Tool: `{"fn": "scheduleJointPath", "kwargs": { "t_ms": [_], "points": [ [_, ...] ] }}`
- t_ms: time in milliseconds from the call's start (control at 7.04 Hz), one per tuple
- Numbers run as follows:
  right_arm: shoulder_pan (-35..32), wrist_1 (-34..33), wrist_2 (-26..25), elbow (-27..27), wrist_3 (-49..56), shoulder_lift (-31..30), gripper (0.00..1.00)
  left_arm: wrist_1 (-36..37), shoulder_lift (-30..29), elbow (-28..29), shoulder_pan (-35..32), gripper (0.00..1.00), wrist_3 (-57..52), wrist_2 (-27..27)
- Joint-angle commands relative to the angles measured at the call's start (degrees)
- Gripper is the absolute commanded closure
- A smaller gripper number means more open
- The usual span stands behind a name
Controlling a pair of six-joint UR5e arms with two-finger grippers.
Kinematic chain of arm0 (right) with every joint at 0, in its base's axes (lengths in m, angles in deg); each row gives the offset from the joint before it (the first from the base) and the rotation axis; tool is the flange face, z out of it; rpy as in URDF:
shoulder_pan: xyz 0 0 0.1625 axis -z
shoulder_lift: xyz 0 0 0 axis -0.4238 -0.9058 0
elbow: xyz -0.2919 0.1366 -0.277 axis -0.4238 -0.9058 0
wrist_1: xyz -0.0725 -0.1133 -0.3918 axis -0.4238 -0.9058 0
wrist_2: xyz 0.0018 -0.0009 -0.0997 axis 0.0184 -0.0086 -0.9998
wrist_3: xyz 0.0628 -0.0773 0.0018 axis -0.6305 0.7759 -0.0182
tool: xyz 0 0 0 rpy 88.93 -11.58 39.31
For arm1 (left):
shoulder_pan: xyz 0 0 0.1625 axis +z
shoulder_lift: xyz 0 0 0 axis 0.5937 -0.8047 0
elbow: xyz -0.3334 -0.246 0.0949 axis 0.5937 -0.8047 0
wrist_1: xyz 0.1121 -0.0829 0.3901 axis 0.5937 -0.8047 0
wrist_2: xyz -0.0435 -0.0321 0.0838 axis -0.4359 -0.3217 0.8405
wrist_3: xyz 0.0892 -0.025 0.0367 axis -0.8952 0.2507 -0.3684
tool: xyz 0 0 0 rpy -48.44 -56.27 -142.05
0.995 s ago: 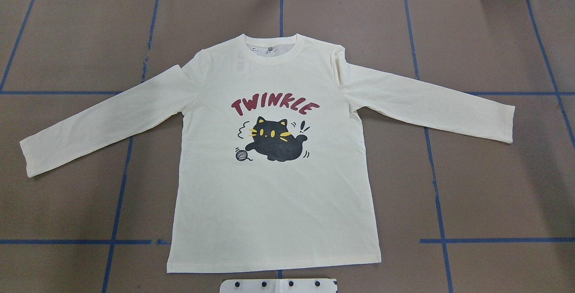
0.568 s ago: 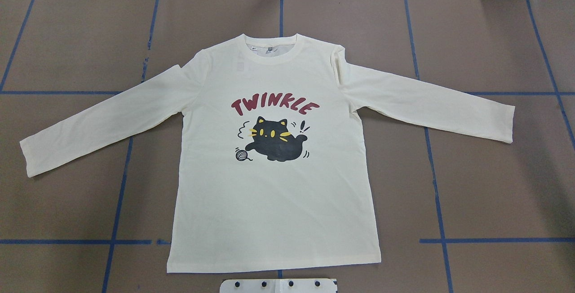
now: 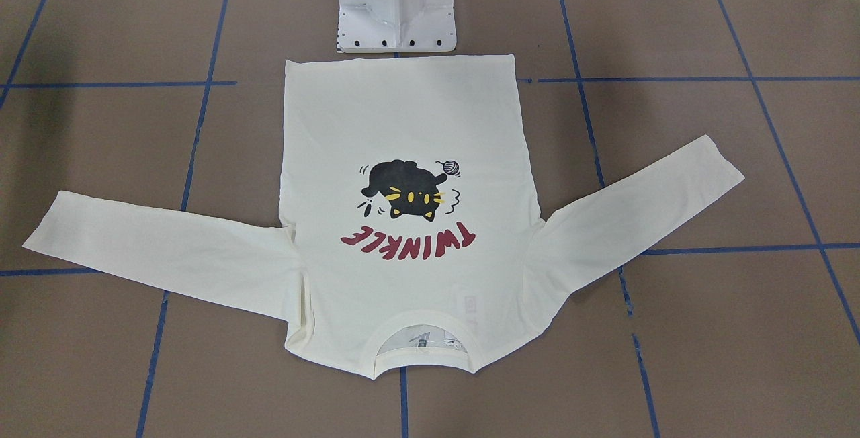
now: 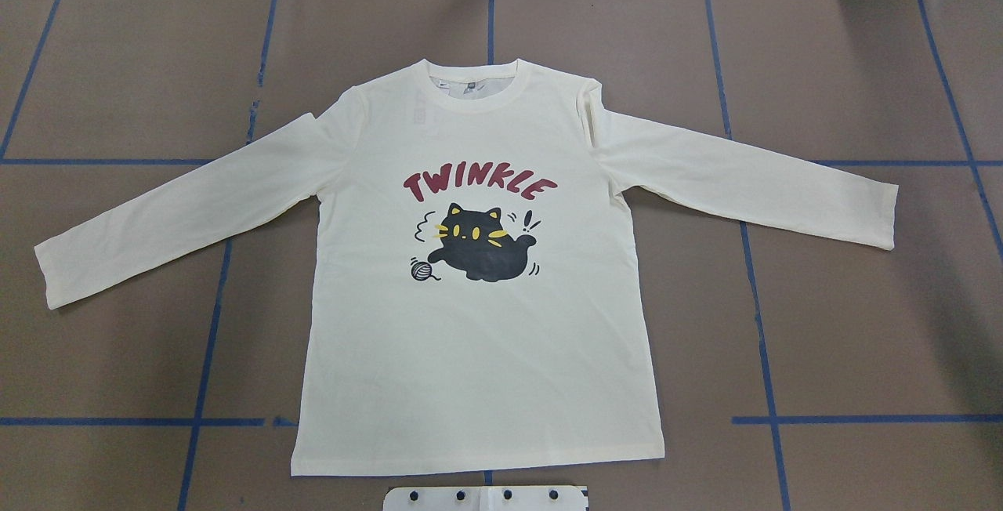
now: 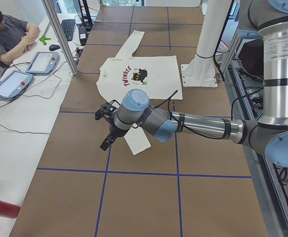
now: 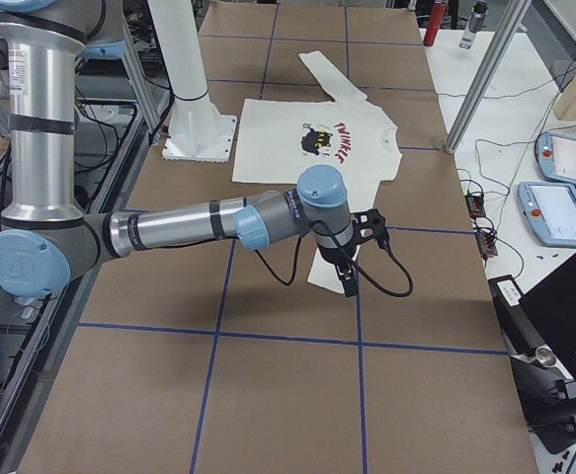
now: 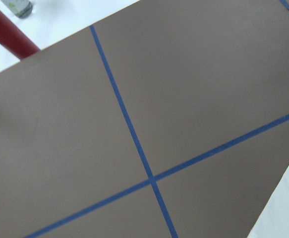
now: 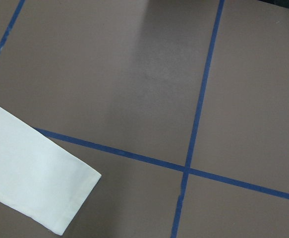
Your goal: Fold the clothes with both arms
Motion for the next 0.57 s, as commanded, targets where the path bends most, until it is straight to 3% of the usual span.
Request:
{"fn": "scheduleJointPath", "kwargs": {
  "t_ms": [0,142,284,426],
  "points": [
    [5.2,3.1,1.4,0.8,-1.0,0.8,0.0,-6.5,-0.3,0.1,0.0,0.01,0.5,-0.4],
    [11.8,10.7,0.4,-0.5,-15.0,1.5,0.0,-6.9,-0.1,0.1,0.0,0.01,0.7,-0.4],
    [17.6,22.9,-6.1,-3.1,-31.3,1.3,0.0,-6.9,-0.2,0.0,0.0,0.01,0.7,-0.4],
    [22.4,35.4,-11.5,-9.3,-41.8,1.5,0.0,-6.9,-0.2,0.0,0.0,0.01,0.7,-0.4]
  ]
}}
